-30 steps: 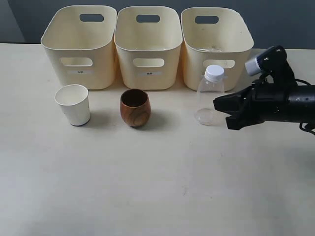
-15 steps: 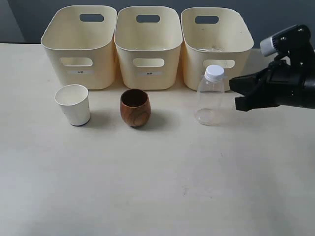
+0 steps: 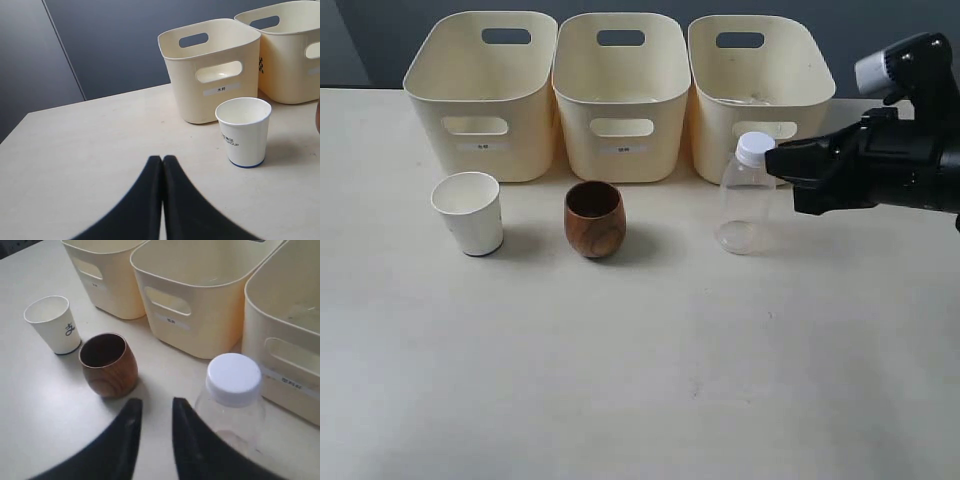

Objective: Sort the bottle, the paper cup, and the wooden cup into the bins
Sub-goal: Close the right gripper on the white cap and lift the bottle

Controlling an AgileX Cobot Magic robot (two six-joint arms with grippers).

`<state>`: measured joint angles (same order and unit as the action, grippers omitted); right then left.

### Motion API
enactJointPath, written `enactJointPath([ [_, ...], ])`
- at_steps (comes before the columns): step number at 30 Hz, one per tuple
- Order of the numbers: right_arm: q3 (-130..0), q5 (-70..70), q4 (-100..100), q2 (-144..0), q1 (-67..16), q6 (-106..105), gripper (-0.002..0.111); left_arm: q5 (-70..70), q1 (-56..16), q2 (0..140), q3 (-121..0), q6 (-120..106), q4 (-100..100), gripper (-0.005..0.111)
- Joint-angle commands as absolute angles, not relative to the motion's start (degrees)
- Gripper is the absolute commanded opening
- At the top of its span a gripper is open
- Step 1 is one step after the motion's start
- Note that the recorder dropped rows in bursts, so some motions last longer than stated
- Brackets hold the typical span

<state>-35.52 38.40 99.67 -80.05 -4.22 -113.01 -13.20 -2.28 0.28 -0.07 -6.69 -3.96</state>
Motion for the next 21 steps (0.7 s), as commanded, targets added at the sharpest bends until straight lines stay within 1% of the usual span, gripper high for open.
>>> enactJointPath([
  [1, -35.8, 37.0, 99.9, -79.7, -4.1, -113.7, 0.067, -12.9, -2.5, 0.0, 0.0, -6.6, -4.0, 0.0],
  [2, -35.8, 36.5, 99.9, -79.8, -4.1, -113.7, 0.078, -12.9, -2.5, 0.0, 0.0, -6.6, -4.0, 0.0],
  [3, -35.8, 36.0, 99.9, -79.8, -4.1, -113.7, 0.084, -12.9, -2.5, 0.0, 0.0, -6.6, -4.0, 0.0],
  [4, -35.8, 35.4, 99.9, -79.8, -4.1, -113.7, 0.084, -12.9, -2.5, 0.0, 0.0, -6.6, -4.0, 0.0],
  [5, -35.8, 35.4, 99.9, -79.8, -4.1, -113.7, 0.081, -12.9, -2.5, 0.0, 0.0, -6.6, -4.0, 0.0],
  [6, -35.8, 35.2, 99.9, -79.8, -4.1, -113.7, 0.072, -13.0, -2.5, 0.0, 0.0, -6.6, -4.0, 0.0],
  [7, -36.1, 35.3, 99.9, -79.8, -4.1, -113.7, 0.066, -12.9, -2.5, 0.0, 0.0, -6.6, -4.0, 0.0],
  [8, -36.5, 35.7, 99.9, -79.8, -4.1, -113.7, 0.057, -12.9, -2.5, 0.0, 0.0, -6.6, -4.0, 0.0],
  [9, -36.8, 36.2, 99.9, -79.8, -4.1, -113.7, 0.054, -12.9, -2.5, 0.0, 0.0, -6.6, -4.0, 0.0],
  [10, -37.4, 36.6, 99.9, -79.8, -4.1, -113.7, 0.052, -12.9, -2.5, 0.0, 0.0, -6.6, -4.0, 0.0],
  [15, -39.7, 35.1, 99.9, -82.7, -4.1, -113.7, 0.052, -12.9, -2.5, 0.0, 0.0, -6.6, -4.0, 0.0],
  [16, -40.7, 35.0, 99.9, -84.3, -4.1, -113.7, 0.053, -12.9, -2.5, 0.0, 0.0, -6.6, -4.0, 0.0],
  [17, -41.6, 35.1, 99.9, -85.9, -4.1, -113.7, 0.059, -12.9, -2.5, 0.0, 0.0, -6.6, -4.0, 0.0],
  [18, -42.5, 35.2, 99.9, -87.4, -4.1, -113.7, 0.07, -12.9, -2.5, 0.0, 0.0, -6.6, -4.0, 0.0],
  [19, -43.2, 35.2, 99.9, -88.9, -4.1, -113.4, 0.078, -12.9, -2.5, 0.0, 0.0, -6.6, -4.0, 0.0],
  [20, -43.8, 35.2, 99.9, -90.0, -4.1, -113.3, 0.082, -12.9, -2.5, 0.0, 0.0, -6.6, -4.0, 0.0],
  [21, -44.5, 35.4, 99.9, -90.9, -4.1, -112.9, 0.081, -12.9, -2.5, 0.0, 0.0, -6.6, -4.0, 0.0],
])
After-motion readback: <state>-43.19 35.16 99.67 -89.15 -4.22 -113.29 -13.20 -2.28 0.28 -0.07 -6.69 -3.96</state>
